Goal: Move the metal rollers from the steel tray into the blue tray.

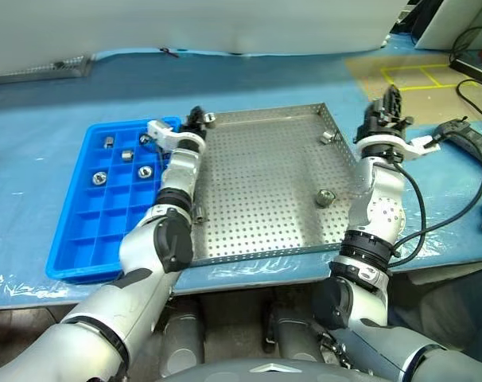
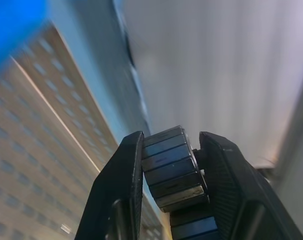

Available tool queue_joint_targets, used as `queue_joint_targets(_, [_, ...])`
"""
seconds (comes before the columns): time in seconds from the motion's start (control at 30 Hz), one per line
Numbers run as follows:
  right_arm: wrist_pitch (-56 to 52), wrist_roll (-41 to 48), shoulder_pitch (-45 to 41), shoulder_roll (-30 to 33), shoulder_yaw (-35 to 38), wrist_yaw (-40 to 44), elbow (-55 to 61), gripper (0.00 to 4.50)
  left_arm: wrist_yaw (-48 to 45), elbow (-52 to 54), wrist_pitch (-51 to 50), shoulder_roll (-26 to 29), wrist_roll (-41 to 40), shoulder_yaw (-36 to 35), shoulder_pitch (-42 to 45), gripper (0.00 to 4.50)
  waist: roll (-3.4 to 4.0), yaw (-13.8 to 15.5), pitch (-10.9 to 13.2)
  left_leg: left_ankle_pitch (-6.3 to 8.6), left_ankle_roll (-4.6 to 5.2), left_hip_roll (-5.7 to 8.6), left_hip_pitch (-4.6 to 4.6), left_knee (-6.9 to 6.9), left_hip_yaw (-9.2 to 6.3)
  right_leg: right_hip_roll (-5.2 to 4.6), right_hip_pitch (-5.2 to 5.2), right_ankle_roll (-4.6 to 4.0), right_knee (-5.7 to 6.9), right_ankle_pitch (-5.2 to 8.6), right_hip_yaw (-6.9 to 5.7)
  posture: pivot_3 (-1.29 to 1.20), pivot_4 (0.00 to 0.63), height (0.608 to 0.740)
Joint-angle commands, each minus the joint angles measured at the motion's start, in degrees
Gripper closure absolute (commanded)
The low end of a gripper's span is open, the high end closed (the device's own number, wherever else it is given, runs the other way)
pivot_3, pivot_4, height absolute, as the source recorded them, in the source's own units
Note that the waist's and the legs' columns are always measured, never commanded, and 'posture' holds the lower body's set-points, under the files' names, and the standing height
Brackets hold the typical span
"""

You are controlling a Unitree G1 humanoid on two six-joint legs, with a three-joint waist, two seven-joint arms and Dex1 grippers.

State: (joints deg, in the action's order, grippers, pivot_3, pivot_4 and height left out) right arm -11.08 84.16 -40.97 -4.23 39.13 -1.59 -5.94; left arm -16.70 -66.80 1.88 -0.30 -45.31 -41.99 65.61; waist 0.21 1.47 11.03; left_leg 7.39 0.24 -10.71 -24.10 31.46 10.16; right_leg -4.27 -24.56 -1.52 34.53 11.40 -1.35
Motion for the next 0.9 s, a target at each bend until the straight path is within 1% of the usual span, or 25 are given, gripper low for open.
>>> queue_joint_targets(0.03, [-0.83, 0.83, -1.35, 0.5, -1.46, -0.07, 1.36, 2.68, -0.05, -1.57, 2.57, 1.83, 1.38, 0.44, 1.62, 3.1, 0.0, -0.23, 0.0, 0.0, 0.0, 0.02, 0.01, -0.02, 0.01, -0.01, -0.02, -0.01, 0.03, 0.0, 0.01, -0.26, 0.15, 0.74])
queue_joint_targets(0.13, [-9.22, -8.54, 1.32, 4.22, -11.4, 0.32, 0.63, 2.68, -3.19, -1.98, -0.16, 2.8, 0.77, 0.36, 3.07, 3.1, 0.0, -0.21, 0.0, -0.01, -0.01, 0.02, -0.03, 0.0, 0.01, -0.03, -0.05, -0.07, 0.04, 0.04, 0.02, -0.26, 0.15, 0.74])
queue_joint_targets(0.2, [-11.95, -12.01, 2.45, 4.79, -15.61, 1.32, 1.03, 2.68, -4.54, -1.93, -1.17, 2.96, 0.43, 0.3, 3.6, 3.1, -0.01, -0.18, 0.01, -0.02, -0.03, 0.02, -0.06, 0.09, 0.01, -0.03, -0.04, -0.26, 0.05, 0.14, 0.03, -0.26, 0.15, 0.74])
queue_joint_targets(0.3, [-17.46, -22.12, 3.71, 8.1, -25.25, 2.35, 0.86, 2.68, -7.33, -1.25, -4.32, 2.97, -0.77, -0.11, 4.22, 3.1, -0.01, -0.04, 0.01, -0.07, -0.12, 0.0, -0.04, 0.08, 0.01, -0.03, -0.04, -0.28, 0.09, 0.16, 0.01, -0.25, 0.15, 0.74])
queue_joint_targets(0.4, [-21.11, -31.75, 4.52, 11.25, -33.09, 3.14, -0.24, 2.68, -9.65, -0.46, -6.74, 2.66, -0.18, 0.99, 4.07, 3.1, -0.02, 0.28, 0.01, -0.22, -0.36, -0.03, -0.05, 0.09, 0.0, -0.09, -0.04, -0.28, 0.09, 0.15, 0.04, -0.25, 0.15, 0.74])
queue_joint_targets(0.57, [-23.64, -46.93, 5.23, 15.93, -43.4, 5.33, -1.82, 2.68, -12.07, 0.38, -9.62, 2.26, 0.42, 2.13, 3.7, 3.1, -0.08, 1.19, 0.04, -0.23, -0.38, -0.02, -0.11, 0.09, -0.01, -0.1, -0.04, -0.28, 0.08, 0.15, 0.04, -0.24, 0.15, 0.74])
queue_joint_targets(0.67, [-25.12, -52.54, 5.35, 17.33, -47.3, 7.48, -1.52, 2.68, -13.45, 0.85, -10.97, 1.74, 1.46, 3.53, 3.3, 3.1, -0.11, 1.18, 0.06, -0.22, -0.36, 0.0, -0.18, 0.13, -0.02, -0.11, -0.04, -0.27, 0.07, 0.15, 0.04, -0.25, 0.15, 0.74])
queue_joint_targets(0.73, [-24.98, -55.94, 5.4, 17.59, -48.35, 7.71, -2.31, 1.95, -13.85, 1.14, -11.6, 1.34, 1.45, 3.71, 3.15, 3.1, -0.12, 1.11, 0.06, -0.21, -0.36, -0.01, -0.16, 0.16, -0.03, -0.1, -0.04, -0.27, 0.08, 0.15, 0.04, -0.24, 0.15, 0.74])
queue_joint_targets(0.8, [-24.29, -57.31, 5.52, 16.84, -47.0, 7.98, -3.28, 1.34, -14.5, 1.63, -12.72, 0.8, 1.72, 4.33, 2.91, 3.1, -0.12, 1.07, 0.07, -0.21, -0.36, -0.01, -0.15, 0.18, -0.03, -0.09, -0.04, -0.27, 0.11, 0.15, 0.04, -0.24, 0.15, 0.74])
queue_joint_targets(0.83, [-23.98, -57.33, 5.55, 16.34, -45.88, 8.28, -3.27, 1.01, -14.95, 1.87, -13.74, 0.56, 2.18, 5.07, 2.78, 3.1, -0.12, 1.05, 0.07, -0.21, -0.35, -0.01, -0.15, 0.22, -0.03, -0.1, -0.04, -0.27, 0.13, 0.15, 0.04, -0.24, 0.15, 0.74])
queue_joint_targets(0.9, [-23.45, -54.03, 5.21, 14.08, -41.14, 8.9, -2.24, 0.32, -16.76, 2.82, -16.07, -0.02, 3.88, 7.67, 2.29, 3.1, -0.12, 1.02, 0.07, -0.2, -0.33, -0.03, -0.15, 0.29, -0.03, -0.1, -0.04, -0.28, 0.17, 0.15, 0.05, -0.25, 0.15, 0.74])
